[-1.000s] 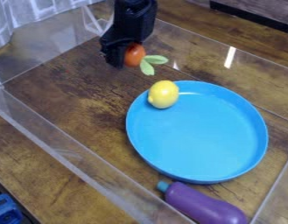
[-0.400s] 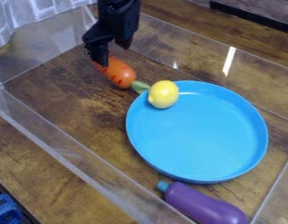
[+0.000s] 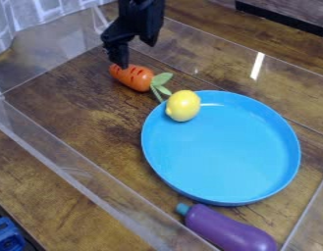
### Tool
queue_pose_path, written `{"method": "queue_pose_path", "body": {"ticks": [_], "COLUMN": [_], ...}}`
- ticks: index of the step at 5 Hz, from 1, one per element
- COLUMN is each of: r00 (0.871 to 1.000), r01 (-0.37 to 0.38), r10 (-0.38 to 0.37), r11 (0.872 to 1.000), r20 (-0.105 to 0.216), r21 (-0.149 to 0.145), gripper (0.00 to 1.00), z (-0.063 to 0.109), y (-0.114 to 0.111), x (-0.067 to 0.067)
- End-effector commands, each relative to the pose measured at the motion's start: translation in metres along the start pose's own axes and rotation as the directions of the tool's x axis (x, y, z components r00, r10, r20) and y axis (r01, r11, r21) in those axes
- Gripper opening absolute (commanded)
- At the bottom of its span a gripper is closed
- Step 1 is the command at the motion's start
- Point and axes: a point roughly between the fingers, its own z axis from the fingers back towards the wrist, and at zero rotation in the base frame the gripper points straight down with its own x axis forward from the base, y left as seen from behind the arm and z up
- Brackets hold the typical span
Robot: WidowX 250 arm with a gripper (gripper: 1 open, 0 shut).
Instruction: Put the carrot on the blue tray
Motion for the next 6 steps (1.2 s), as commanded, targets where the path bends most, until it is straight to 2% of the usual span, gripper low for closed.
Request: {"method": "queue_pose_path", "body": {"ticks": [1, 2, 3, 5, 6], "r00": [0.999, 0.999, 0.998, 0.999, 0.997], "r01": [-0.024, -0.017, -0.034, -0.003, -0.044], "r10": [0.025, 0.019, 0.037, 0.005, 0.046], "r11": [0.999, 0.998, 0.998, 0.998, 0.998], "r20": [-0.022, -0.026, -0.053, -0.044, -0.059], "r21": [0.048, 0.052, 0.049, 0.056, 0.045], "gripper": [1.0, 1.0, 0.0, 0.0, 0.0], "z": [-0.011, -0.039, -0.033, -0.036, -0.048], "y": [0.008, 0.001, -0.002, 0.004, 0.001], "x": [-0.01, -0.014, -0.031, -0.024, -0.023]}}
